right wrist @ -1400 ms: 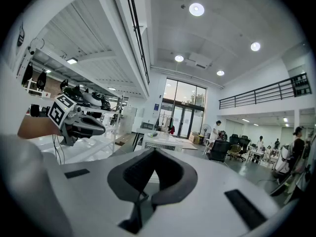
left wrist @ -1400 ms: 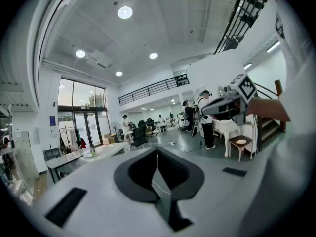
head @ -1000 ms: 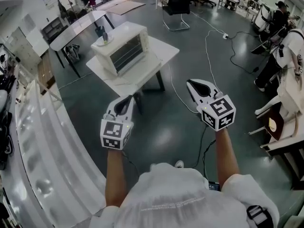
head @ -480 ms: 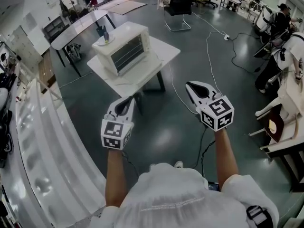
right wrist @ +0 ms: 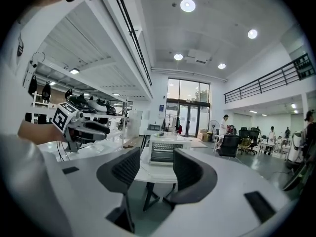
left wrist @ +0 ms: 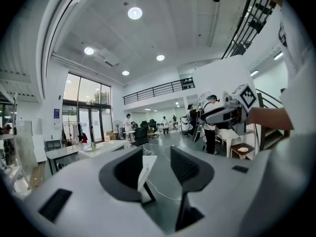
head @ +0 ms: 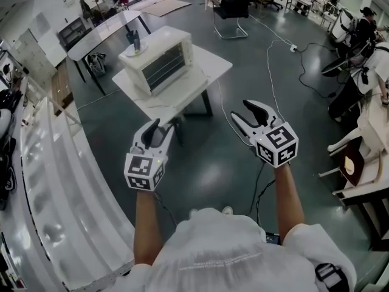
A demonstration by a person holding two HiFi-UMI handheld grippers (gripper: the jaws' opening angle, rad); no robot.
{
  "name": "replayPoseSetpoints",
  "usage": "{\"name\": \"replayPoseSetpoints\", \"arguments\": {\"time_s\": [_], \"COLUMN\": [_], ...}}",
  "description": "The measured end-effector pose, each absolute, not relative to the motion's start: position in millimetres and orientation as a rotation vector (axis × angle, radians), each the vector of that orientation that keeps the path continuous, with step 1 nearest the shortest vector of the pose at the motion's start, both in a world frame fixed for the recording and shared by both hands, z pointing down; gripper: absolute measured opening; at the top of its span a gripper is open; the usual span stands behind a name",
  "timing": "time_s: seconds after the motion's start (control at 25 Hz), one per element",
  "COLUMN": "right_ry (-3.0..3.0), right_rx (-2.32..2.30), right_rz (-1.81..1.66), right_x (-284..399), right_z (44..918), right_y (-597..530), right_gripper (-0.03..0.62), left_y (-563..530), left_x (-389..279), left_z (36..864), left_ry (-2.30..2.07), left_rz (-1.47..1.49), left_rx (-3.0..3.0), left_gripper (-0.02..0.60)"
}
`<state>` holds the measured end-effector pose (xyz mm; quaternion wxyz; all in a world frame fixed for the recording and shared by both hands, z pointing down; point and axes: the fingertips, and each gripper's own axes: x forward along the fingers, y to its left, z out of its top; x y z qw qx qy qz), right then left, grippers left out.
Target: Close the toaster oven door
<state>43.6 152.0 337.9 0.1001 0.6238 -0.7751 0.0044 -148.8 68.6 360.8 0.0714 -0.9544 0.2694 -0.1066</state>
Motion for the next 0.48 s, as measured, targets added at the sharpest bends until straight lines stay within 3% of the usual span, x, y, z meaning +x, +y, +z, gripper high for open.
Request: {"name": "replayPoseSetpoints", "arguments": {"time_s": [0.48], "right_ry": [-2.284], "right_rx": [1.769], "right_rz": [-0.019], "right_x": [90], "right_z": [348], "right_y": [151], "right_gripper": [0.201], "left_y": [77], "left_x": [-108], "left_z": [381], "left_ry": [0.886], "left_rz": [-0.403], "left_rx": [-2.849], "left_gripper": [0.158]}}
